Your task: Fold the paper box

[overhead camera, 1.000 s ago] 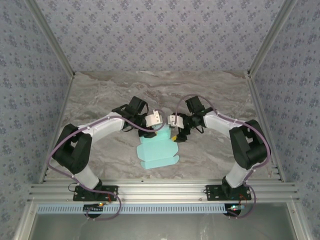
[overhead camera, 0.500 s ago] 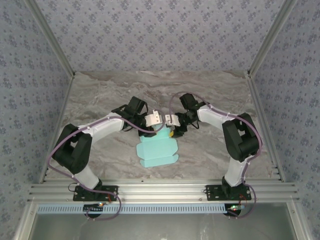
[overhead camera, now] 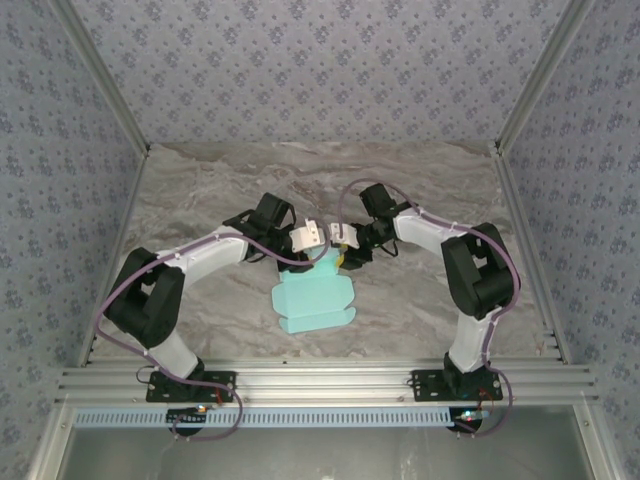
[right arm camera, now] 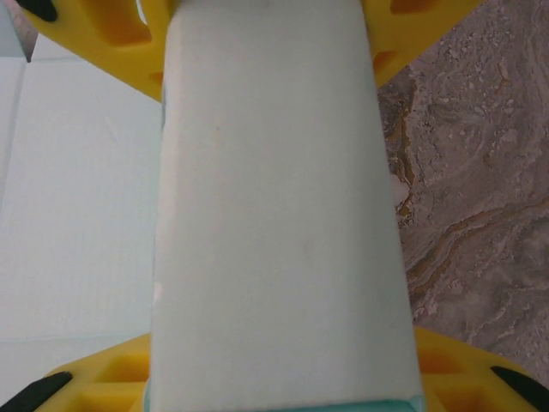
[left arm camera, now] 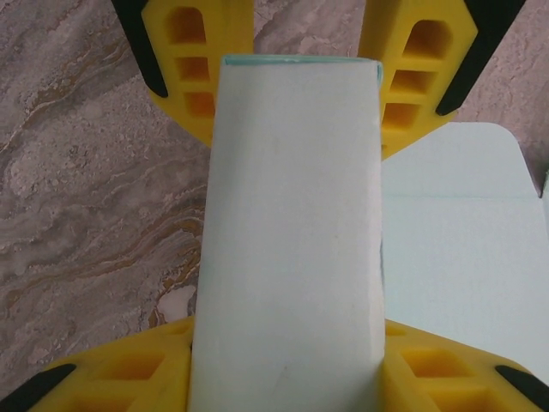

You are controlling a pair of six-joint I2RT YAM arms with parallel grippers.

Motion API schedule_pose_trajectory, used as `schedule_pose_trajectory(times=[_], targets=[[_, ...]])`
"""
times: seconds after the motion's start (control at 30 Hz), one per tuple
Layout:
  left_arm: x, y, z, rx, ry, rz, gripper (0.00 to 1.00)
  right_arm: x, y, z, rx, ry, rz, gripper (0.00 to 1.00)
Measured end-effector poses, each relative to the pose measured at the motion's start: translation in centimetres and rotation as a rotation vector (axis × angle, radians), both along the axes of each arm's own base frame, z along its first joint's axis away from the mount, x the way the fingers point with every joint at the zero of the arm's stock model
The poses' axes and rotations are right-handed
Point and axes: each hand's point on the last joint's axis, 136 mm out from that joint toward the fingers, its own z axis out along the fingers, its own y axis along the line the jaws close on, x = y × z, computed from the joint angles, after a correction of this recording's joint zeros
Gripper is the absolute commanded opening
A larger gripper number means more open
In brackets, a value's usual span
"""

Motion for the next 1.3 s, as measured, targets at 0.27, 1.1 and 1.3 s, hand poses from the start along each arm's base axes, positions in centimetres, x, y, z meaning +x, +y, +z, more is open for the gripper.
schedule_pose_trajectory(times=[0.27, 1.1, 1.3], targets=[[1.1, 0.6, -0.1, -0.003, 0.004, 0.053, 0.38, 1.4, 0.6, -0.1, -0.019, 0.027, -0.133, 0.4], [-0.1, -0.7, -0.3, -0.043, 0.03, 0.013, 0.39, -0.1, 0.4, -0.2, 0.072, -0.051, -0.033, 0.64], [-0.2, -0.6, -0.3, -0.04, 0.03, 0.012, 0.39, -0.3, -1.3, 1.4, 0.069, -0.053, 0.064, 0.63]])
